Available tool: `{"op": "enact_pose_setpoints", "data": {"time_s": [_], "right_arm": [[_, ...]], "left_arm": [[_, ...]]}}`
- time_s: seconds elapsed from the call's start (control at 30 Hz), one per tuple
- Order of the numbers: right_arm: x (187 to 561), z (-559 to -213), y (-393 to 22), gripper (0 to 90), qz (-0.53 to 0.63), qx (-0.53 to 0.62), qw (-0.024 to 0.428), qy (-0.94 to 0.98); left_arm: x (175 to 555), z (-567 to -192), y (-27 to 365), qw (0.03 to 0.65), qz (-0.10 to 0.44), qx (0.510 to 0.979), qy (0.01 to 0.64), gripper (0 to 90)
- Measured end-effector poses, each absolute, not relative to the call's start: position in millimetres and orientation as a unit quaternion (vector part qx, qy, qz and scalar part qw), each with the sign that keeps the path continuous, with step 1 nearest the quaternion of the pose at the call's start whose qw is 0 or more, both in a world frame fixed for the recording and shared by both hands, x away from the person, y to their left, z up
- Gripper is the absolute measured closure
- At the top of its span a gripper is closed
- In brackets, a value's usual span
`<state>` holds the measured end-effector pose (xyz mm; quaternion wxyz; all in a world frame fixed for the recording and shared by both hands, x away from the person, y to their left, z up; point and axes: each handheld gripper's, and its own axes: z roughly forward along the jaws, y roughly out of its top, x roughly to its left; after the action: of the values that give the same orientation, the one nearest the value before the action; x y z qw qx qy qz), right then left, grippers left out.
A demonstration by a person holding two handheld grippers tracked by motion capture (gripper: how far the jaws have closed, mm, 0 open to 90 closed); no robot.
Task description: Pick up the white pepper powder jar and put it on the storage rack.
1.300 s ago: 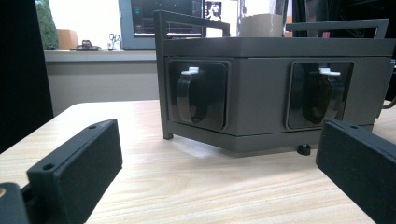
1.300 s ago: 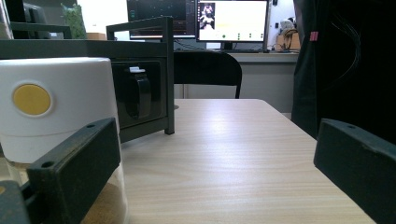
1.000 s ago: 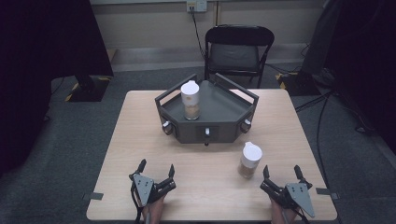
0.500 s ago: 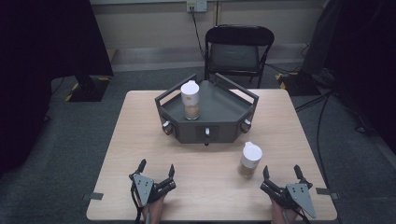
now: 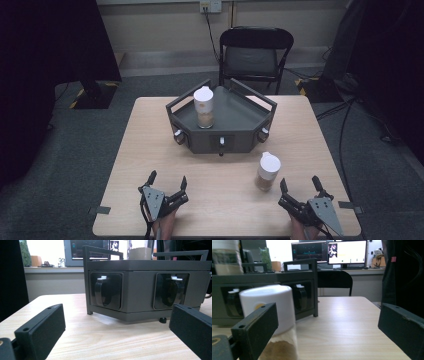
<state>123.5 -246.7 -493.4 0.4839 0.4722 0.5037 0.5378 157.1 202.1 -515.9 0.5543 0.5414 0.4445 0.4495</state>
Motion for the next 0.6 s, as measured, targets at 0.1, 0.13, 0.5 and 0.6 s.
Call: {"op": "enact_pose_setpoints", "data": {"time_s": [0.1, 0.13, 0.5, 0.6], "right_arm": [[122, -490, -245, 2.2, 0.545, 0.465, 0.484, 0.503], [121, -486, -244, 2.6, 0.551, 0.460, 0.482, 0.503], [129, -473, -237, 5.8, 0.567, 0.440, 0.463, 0.519], [135, -470, -236, 7.1, 0.569, 0.435, 0.455, 0.529]], "left_arm": [[157, -516, 202, 0.554, 0.450, 0.541, 0.444, 0.0], [157, -516, 202, 0.554, 0.450, 0.541, 0.444, 0.0], [157, -516, 202, 0.554, 0.450, 0.541, 0.444, 0.0], [157, -516, 202, 0.554, 0.450, 0.541, 0.444, 0.0]]}}
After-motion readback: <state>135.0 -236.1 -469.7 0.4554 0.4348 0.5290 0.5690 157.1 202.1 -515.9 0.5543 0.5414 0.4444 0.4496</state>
